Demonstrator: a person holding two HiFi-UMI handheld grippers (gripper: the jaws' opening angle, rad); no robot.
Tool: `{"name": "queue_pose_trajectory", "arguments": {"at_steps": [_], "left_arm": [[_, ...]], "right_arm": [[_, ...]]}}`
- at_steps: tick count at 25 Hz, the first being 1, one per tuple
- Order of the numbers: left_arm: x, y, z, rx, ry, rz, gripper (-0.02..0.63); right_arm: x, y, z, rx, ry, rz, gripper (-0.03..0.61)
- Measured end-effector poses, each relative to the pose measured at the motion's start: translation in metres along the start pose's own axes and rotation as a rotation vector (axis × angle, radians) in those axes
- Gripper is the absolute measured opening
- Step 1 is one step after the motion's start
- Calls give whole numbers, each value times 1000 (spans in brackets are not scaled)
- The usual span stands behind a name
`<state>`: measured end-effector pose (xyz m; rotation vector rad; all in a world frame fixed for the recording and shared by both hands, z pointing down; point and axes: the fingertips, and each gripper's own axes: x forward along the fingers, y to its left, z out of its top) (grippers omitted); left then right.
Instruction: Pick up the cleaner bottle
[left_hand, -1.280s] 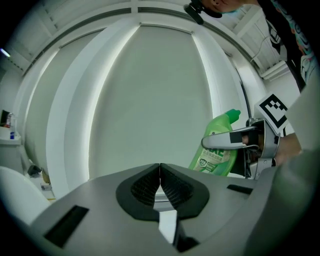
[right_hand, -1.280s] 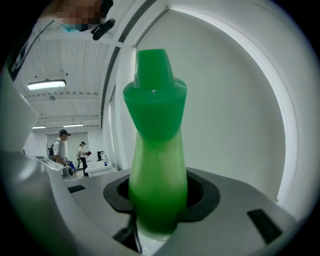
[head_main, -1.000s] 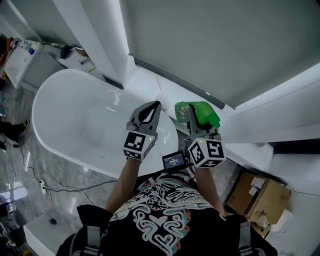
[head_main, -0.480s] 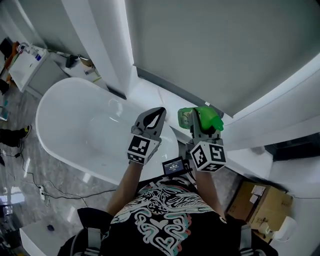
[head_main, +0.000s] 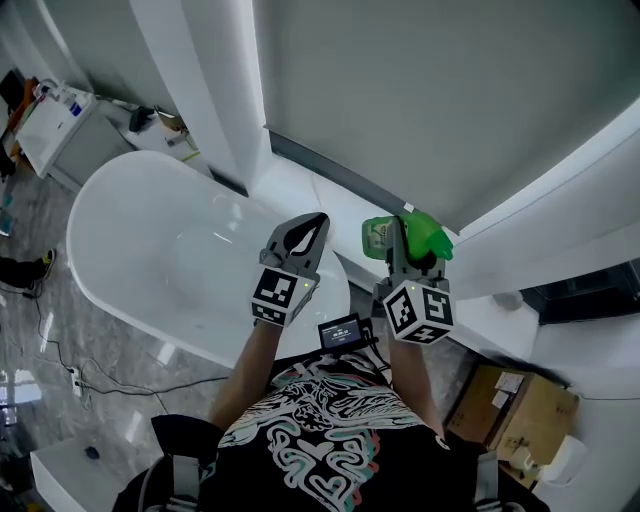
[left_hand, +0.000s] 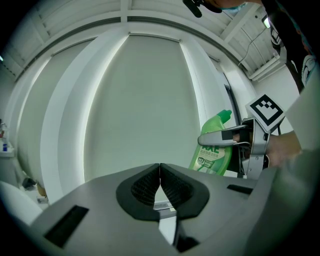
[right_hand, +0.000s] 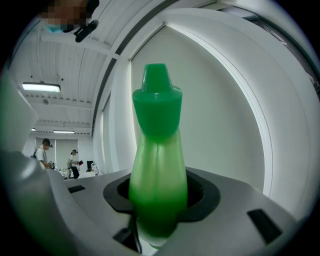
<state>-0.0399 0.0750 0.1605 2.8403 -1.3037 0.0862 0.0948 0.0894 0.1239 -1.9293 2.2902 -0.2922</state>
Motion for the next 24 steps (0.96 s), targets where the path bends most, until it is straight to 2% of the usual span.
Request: {"name": "queue_pose_trajectory", "arguments": {"at_steps": [24], "left_arm": [[-4, -5, -2, 21, 17, 35, 17]], "right_arm": [[-13, -17, -7, 14, 15, -8, 195]]}}
